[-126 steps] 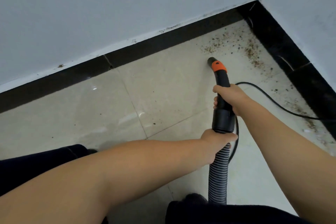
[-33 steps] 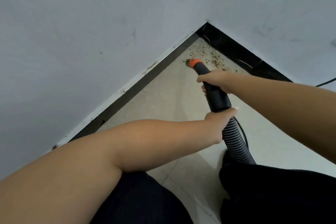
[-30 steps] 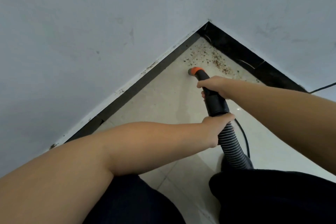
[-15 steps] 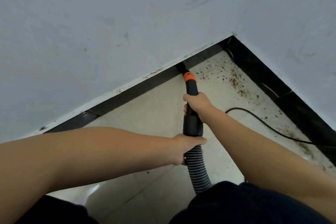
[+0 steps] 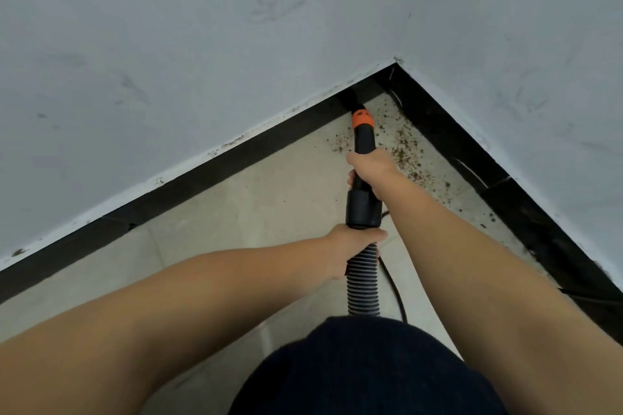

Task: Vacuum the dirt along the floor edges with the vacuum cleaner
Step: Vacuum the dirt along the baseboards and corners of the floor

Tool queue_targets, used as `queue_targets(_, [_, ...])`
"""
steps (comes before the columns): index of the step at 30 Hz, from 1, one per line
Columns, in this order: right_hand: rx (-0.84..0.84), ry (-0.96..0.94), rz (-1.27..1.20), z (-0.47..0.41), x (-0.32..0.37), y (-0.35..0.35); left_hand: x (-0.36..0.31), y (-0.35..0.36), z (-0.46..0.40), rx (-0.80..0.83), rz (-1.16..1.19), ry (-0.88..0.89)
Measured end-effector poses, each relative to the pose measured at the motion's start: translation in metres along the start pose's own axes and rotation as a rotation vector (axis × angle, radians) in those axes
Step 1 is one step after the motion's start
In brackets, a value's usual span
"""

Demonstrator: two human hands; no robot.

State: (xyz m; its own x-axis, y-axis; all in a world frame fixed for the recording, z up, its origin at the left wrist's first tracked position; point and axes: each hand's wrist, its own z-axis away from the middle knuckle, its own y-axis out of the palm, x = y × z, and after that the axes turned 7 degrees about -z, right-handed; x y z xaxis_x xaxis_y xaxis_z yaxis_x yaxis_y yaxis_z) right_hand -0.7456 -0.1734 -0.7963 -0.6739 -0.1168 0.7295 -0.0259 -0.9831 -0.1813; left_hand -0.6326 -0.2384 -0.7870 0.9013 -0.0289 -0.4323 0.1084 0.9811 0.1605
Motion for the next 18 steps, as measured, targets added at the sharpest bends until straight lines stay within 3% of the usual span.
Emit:
queue_targets(11, [-0.102, -0.021, 0.028, -0.038, 0.014, -0.030, -0.030, 0.022, -0.031, 0.080, 0.007, 0.026])
queue_targets(18, [-0.081, 0.016, -0.007, -0.032, 0.010, -0.042, -0.025, 0.030, -0.030, 0.106, -0.037, 0.021])
